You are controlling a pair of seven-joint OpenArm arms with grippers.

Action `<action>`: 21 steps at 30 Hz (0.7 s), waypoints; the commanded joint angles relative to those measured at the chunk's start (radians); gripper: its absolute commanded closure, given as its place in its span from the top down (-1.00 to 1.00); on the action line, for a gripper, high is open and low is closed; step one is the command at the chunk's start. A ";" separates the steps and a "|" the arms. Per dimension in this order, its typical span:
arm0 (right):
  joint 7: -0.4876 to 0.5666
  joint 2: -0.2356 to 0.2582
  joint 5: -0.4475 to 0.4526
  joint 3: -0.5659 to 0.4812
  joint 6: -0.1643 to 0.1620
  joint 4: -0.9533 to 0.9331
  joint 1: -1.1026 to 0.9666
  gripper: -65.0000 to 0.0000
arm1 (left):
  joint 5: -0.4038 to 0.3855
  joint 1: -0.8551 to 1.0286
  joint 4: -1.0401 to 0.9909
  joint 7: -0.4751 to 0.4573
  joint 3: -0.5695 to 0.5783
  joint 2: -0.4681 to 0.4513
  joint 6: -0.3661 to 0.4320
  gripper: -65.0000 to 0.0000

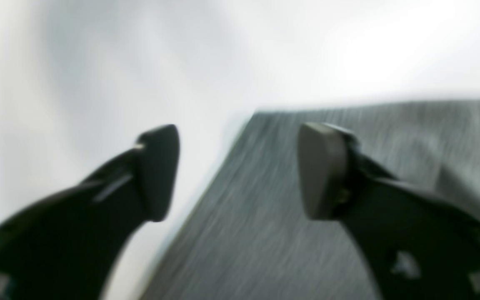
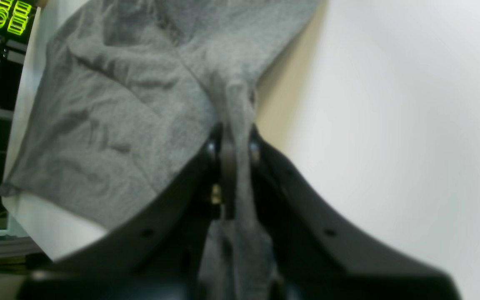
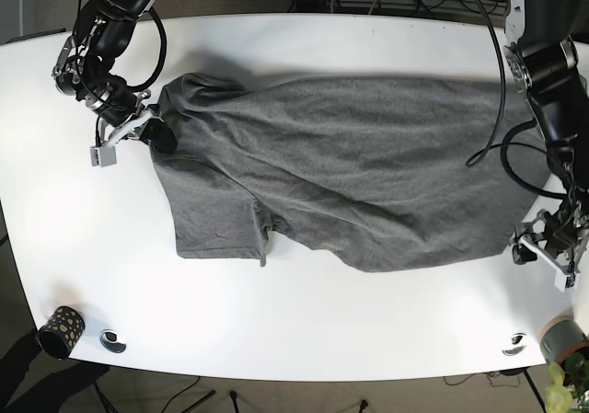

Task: Fold the T-shirt properly
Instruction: 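Release the left gripper and move it along the shirt edge to regrasp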

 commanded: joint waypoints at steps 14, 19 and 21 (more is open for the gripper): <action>0.017 0.015 -0.018 -0.028 0.009 0.143 0.008 -1.00 | -0.012 -0.193 -0.419 -0.244 0.137 0.002 0.062 0.65; 0.017 0.015 -0.018 -0.047 0.009 0.170 0.006 -1.00 | -0.006 -0.187 -0.421 -0.248 0.138 0.042 0.062 0.65; 0.017 0.015 -0.017 -0.048 0.009 0.172 0.006 -1.00 | -0.006 -0.178 -0.421 -0.250 0.138 0.043 0.066 0.65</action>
